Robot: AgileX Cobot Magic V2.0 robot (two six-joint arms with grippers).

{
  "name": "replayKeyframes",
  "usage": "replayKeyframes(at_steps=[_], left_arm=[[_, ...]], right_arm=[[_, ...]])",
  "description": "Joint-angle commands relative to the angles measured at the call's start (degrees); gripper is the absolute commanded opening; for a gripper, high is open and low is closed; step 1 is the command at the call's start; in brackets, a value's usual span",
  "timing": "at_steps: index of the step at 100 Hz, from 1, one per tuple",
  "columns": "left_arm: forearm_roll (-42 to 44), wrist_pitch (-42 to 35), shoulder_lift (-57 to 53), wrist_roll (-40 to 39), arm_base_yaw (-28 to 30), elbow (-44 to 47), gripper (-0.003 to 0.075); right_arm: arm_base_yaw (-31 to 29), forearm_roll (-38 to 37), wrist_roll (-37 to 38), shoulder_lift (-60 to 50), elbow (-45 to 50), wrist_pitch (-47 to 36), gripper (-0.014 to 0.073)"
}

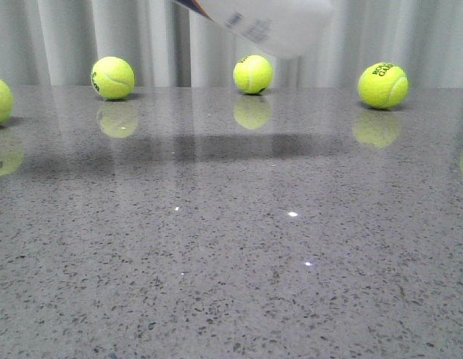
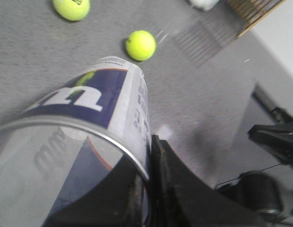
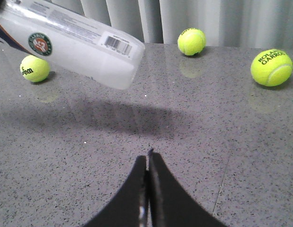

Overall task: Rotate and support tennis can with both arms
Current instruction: 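Lift the can's end with the left gripper, tilting it upward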

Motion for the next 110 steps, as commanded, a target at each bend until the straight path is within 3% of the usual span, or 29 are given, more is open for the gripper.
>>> replayKeyframes(at_steps=[1,21,52,90,110], left_arm=[[6.3,1.6,-2.8,-6.7,-1.5,-7.7,-0.0021],[21.6,4.2,-2.8,-15.1,-7.3,-15.8,-0.0021],[39.7,4.2,-2.8,-22.1,-17.7,-17.8,-0.0021],[49.1,4.2,-2.8,-22.3,-23.2,-17.5,-0.0021],[49.2,4.2,-1.8,-21.3,-23.2,-17.2,-0.0021]], right_arm=[[-0.3,-0.8,-0.4,0.2,-1.5,-5.1,-0.0056],[-0.3,-0.8,-0.4,0.2,-1.5,-5.1,-0.0056],[-0.3,-0.8,-0.4,0.2,-1.5,-5.1,-0.0056],[-0.3,-0.8,-0.4,0.2,-1.5,-5.1,-0.0056],[-0.3,-0.8,-0.4,0.2,-1.5,-5.1,-0.0056]])
